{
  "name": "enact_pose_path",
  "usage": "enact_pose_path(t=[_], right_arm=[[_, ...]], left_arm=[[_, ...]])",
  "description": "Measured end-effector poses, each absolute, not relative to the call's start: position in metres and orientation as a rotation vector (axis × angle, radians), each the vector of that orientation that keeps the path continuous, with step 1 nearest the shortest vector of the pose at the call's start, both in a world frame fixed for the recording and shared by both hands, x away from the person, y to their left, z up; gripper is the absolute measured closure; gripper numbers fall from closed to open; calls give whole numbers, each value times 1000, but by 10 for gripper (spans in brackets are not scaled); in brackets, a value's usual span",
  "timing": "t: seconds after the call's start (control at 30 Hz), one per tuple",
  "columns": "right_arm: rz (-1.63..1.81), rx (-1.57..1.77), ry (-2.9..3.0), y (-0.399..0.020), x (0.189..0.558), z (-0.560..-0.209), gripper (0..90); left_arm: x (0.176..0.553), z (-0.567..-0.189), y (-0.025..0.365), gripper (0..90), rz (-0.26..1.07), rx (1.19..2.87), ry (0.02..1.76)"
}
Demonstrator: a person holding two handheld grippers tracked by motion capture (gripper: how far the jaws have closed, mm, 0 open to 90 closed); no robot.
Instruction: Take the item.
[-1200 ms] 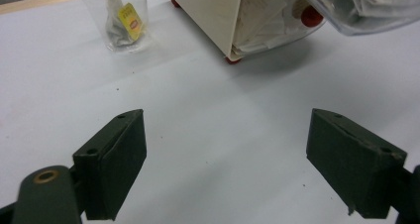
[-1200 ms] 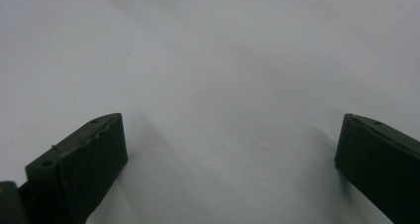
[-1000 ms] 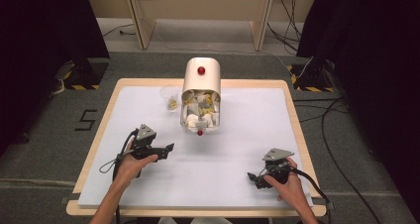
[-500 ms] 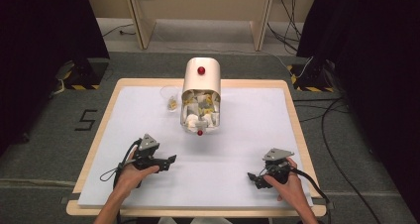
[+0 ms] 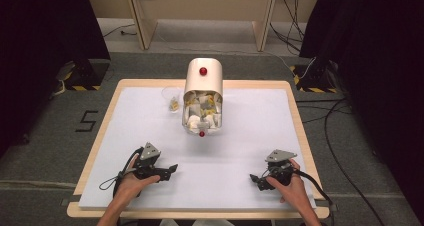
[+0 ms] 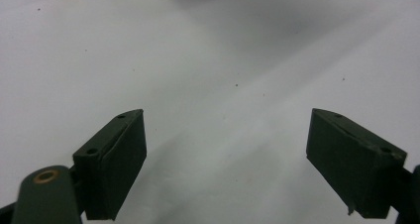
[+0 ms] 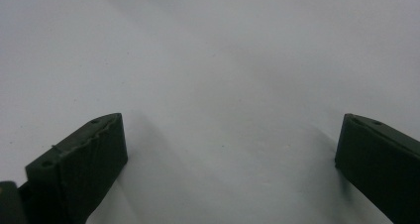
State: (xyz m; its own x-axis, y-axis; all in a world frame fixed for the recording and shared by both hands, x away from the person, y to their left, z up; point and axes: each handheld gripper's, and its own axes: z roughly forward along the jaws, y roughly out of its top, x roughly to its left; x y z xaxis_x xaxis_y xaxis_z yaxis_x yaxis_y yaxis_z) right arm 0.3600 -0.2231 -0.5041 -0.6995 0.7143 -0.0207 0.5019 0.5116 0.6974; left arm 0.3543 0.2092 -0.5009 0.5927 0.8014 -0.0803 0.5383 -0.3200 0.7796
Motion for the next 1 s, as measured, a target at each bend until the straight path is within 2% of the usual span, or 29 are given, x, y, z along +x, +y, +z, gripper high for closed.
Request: enact_pose_path(t=[1.0], right_arm=[[984,1020,2451,-223,360,-504,2]], left_arm=[[321,-509,222,153,429,2021,1066]])
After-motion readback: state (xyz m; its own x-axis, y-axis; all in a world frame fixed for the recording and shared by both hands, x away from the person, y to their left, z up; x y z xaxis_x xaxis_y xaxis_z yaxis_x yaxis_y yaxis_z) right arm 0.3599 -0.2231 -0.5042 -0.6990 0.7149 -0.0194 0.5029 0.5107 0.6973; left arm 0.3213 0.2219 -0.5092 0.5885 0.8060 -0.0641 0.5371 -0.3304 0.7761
